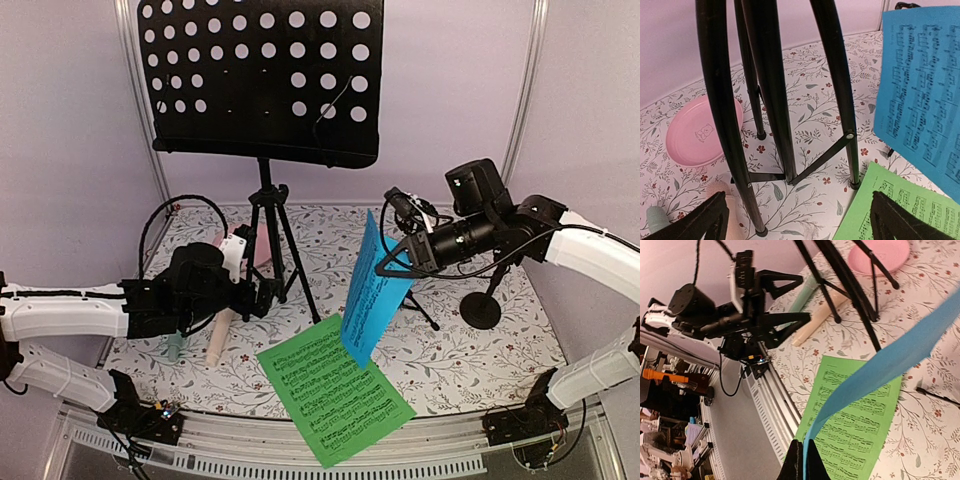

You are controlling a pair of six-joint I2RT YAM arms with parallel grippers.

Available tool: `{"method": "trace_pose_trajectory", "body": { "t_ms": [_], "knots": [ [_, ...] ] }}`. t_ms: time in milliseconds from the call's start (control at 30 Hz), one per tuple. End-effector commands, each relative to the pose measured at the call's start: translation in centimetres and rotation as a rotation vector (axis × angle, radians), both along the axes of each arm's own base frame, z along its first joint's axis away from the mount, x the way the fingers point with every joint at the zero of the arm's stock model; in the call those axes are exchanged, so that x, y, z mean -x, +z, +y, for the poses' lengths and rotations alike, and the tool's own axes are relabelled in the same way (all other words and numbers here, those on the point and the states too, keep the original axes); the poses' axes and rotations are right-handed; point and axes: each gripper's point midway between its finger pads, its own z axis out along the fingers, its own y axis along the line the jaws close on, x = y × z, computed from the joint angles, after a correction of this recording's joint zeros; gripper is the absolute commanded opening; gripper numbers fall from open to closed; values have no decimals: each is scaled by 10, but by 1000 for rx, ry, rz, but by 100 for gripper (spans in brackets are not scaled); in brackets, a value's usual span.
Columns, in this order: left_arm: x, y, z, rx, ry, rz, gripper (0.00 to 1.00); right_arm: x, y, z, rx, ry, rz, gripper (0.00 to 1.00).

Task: Pack up the instrument practice props

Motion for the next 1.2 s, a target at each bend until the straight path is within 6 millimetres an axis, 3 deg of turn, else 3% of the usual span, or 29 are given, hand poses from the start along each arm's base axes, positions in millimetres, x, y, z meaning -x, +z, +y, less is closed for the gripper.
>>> {"method": "trace_pose_trajectory", "body": {
  "t_ms": [0,100,200,333,500,700,800,967,1167],
  "knots": [
    [-7,11,5,9,34,-18,99,54,35,40,-37,193,37,0],
    [-7,11,9,8,52,-22,99,82,58,60,-74,251,26,0],
    [-9,11,21,-1,109,-27,99,95,68,65,-69,248,-2,0],
    [-10,15,32,1,157,-41,99,101,59,58,-59,264,-5,0],
    [-6,24,37,40,158,-58,99,92,-8,31,-11,233,47,0],
    [-5,25,35,47,140,-54,99,48,-108,-18,67,110,264,0],
    [-4,27,34,51,131,-55,99,44,-149,-30,130,76,331,0],
    [-2,30,32,71,116,-54,99,40,-183,-28,199,50,412,0],
    [-1,29,33,67,113,-54,99,12,-203,-32,331,-16,347,0]
  ]
}}
